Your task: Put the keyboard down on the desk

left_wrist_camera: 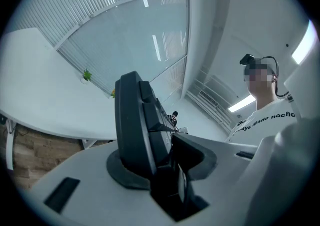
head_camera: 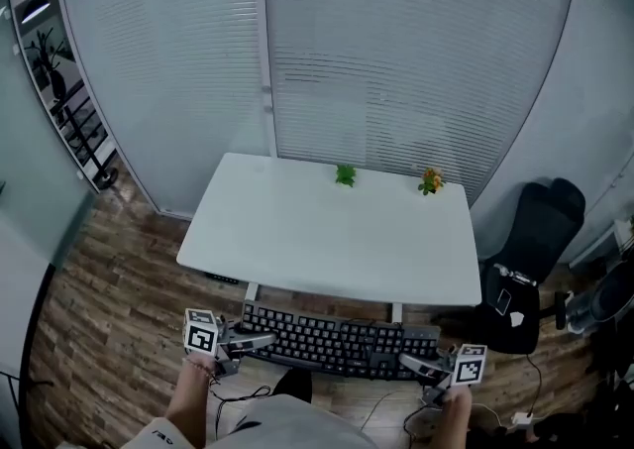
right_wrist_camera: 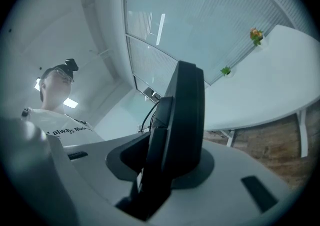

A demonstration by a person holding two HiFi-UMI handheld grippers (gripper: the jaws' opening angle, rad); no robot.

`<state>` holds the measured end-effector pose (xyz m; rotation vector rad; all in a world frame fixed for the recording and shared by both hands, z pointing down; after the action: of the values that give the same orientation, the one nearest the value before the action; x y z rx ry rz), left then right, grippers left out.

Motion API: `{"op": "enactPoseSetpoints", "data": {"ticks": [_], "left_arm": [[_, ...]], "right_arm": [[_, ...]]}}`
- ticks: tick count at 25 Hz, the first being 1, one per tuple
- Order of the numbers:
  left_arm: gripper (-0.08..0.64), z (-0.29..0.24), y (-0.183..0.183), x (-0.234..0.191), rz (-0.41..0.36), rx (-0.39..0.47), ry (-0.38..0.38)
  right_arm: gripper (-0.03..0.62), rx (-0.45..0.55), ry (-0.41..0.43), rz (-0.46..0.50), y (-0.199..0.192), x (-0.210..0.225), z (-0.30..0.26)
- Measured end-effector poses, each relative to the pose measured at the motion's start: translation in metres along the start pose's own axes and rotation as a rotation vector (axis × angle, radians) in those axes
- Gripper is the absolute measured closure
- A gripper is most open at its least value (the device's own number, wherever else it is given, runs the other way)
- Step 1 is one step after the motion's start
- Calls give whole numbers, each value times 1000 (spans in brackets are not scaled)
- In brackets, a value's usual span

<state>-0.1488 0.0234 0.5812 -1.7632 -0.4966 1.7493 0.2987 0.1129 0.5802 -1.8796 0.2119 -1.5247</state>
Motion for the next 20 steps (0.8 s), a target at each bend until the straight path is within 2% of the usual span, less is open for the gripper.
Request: {"op": "enactPoseSetpoints", "data": {"ticks": [11,16,20], "left_arm": [[405,3,117,-92,21,-12,-5],[405,7,149,-120,11,-10,-8],[403,4,169,-137,11,-10,-8]], "right_arm": [[463,4,-7,-28,101,61,-83],[463,-4,-10,9,132,75,-111],[463,2,-21,-13,147,89,-122]]}}
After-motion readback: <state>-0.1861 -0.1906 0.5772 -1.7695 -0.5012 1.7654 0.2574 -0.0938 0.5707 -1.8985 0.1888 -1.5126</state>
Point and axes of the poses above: the fingertips, and each gripper's own axes: z backward along the fingers, x to its right, y out of its top, the point moved 9 cm from there along z, backward along the fingers, and after that the axes turned 1 degree about z, right-handed, at the moved point
